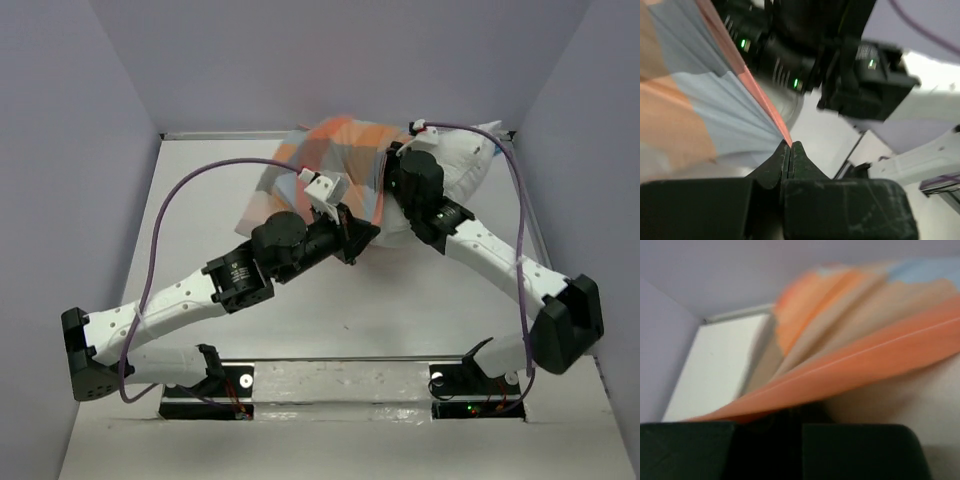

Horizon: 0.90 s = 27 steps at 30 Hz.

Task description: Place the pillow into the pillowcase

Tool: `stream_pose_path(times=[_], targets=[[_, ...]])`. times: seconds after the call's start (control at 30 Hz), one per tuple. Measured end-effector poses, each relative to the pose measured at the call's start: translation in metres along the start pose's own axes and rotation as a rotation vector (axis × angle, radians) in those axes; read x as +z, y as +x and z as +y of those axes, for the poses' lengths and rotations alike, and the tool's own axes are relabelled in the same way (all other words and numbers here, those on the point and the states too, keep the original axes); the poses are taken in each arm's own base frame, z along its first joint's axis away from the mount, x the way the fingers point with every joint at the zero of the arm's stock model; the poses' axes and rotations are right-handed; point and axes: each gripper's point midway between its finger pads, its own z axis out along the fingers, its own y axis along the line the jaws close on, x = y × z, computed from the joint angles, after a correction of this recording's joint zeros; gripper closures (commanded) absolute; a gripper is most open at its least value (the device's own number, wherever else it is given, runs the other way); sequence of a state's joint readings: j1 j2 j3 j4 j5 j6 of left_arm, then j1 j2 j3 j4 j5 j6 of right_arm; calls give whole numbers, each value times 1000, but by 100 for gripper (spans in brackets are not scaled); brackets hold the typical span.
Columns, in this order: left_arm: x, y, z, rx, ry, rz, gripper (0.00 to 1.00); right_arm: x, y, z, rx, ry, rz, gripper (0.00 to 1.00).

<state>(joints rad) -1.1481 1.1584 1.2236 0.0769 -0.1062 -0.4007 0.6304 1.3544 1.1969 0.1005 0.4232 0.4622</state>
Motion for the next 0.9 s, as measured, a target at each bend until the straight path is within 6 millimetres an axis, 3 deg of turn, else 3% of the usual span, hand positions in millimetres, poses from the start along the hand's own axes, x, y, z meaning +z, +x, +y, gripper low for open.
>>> stream_pose_path(times=[0.07,0.13,0.27,0.3,0.33,0.37,0.4,0.43,0.47,0.53,0.57,0.67,0.7,0.83,0.9], targets=[[-9,36,29,-9,-76,41,100,22,45,-22,-19,23,106,100],[-23,80,57,-39,-138,87,100,26,75,-32,-21,10,185,100],[-31,111,58,-122,-97,89,97,-5,124,-25,-7,-77,318,100],[-34,115,55,-147,-76,80,82,-14,134,-23,-8,-86,329,100],[-40,119,51,-168,-54,77,44,-25,147,-21,-13,-96,350,100],[-46,123,49,-189,-38,79,31,-35,160,-16,-10,-117,361,98],[-51,126,46,-201,-22,81,15,-43,173,-13,-3,-138,375,90],[-55,127,44,-216,-9,84,10,-50,185,-9,4,-157,395,80],[-60,128,41,-223,5,88,8,-58,199,-8,10,-171,422,59],[-66,123,35,-234,29,91,7,-64,211,-11,29,-182,448,39],[-68,120,33,-233,32,93,7,-66,212,-12,31,-182,454,26],[-69,91,20,-204,43,67,8,-74,199,-12,33,-189,448,17],[-69,81,18,-196,43,53,9,-79,190,-13,29,-185,441,18],[-64,7,7,-114,-13,-89,14,-102,146,-30,-2,-113,371,23],[-53,-10,16,-57,-98,-125,16,-110,120,-42,-9,-71,318,33]])
